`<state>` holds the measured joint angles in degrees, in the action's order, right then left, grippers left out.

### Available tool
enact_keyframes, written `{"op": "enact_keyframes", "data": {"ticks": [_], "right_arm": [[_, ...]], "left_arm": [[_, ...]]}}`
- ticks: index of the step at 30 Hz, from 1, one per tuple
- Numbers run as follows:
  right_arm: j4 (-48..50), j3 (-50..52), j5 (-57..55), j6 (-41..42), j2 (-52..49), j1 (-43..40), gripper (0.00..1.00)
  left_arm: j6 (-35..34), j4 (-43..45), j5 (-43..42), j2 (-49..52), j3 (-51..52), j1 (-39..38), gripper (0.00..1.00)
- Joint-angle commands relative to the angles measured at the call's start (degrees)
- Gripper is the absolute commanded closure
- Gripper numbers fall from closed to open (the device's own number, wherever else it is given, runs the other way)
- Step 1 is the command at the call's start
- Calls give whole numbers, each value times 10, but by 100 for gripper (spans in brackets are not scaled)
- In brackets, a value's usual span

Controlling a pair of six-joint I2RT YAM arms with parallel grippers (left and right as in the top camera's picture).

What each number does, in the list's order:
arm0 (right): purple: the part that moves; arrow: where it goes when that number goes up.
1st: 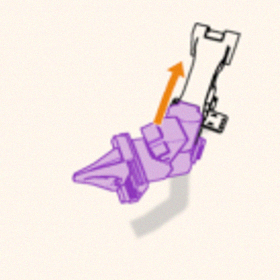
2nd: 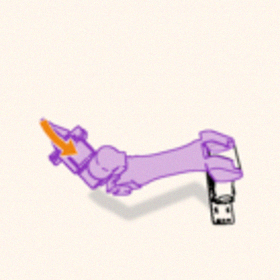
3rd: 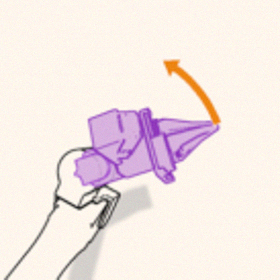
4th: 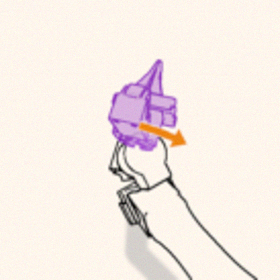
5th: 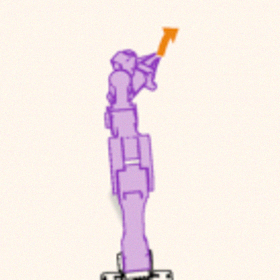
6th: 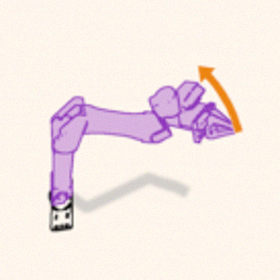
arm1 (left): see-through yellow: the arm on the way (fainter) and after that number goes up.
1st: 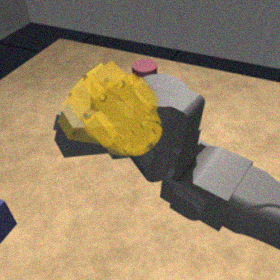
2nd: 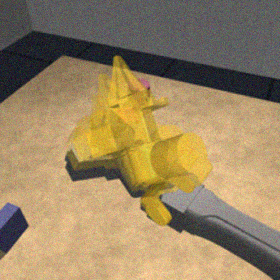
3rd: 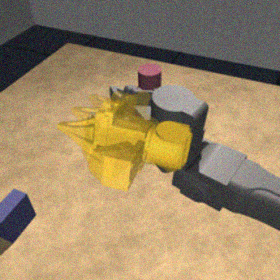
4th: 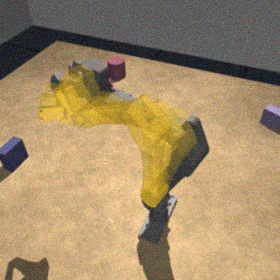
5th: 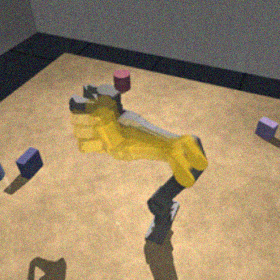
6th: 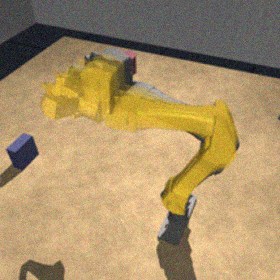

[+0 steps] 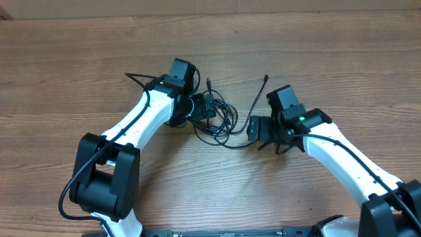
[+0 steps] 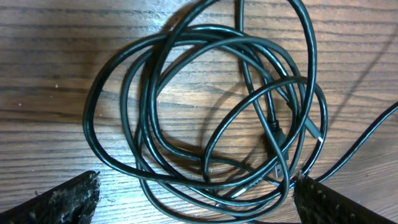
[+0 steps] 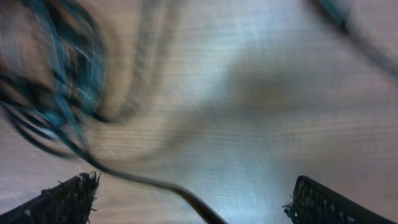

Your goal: Untangle cables

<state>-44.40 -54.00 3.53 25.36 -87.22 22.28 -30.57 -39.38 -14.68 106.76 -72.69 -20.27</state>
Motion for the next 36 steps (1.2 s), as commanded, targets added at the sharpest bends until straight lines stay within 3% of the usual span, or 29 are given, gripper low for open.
{"op": "enact_keyframes", "data": {"ticks": [1, 7, 11, 14, 17, 18, 20, 23, 24, 26, 30, 36], "right_arm": [[-42, -4, -10, 78, -3, 2, 0], [-213, -24, -8, 130, -2, 1, 0], [-307, -60, 118, 38, -2, 1, 0], [-301, -77, 233, -8, -2, 1, 0], [-224, -82, 400, -59, -2, 1, 0], [-200, -82, 411, -60, -2, 1, 0], [-105, -82, 336, -60, -2, 1, 0], [23, -73, 77, -60, -6, 5, 3], [70, -63, 11, -60, -11, 7, 16], [125, -50, -8, -81, -27, 7, 31], [183, -44, -3, -226, -83, 17, 39], [202, -44, -3, -273, -142, 18, 39]], "left_arm": [[-12, 0, 1, 0, -3, 0, 1], [-12, 5, 18, 0, -3, 0, 0], [-12, 8, 24, 0, -3, 0, 1], [-12, 6, 24, 0, -3, 0, 0], [-12, 6, 24, 0, -3, 0, 0], [-12, 5, 24, 0, -3, 0, 0], [-12, 3, 24, 0, -3, 0, 0], [-12, 2, 24, 0, -3, 0, 0], [-12, 0, 24, 0, -3, 0, 0], [-12, -2, 26, 0, -3, 0, 0], [-12, -2, 31, 0, -3, 0, 0], [-12, 0, 33, 0, -3, 0, 0]]}}
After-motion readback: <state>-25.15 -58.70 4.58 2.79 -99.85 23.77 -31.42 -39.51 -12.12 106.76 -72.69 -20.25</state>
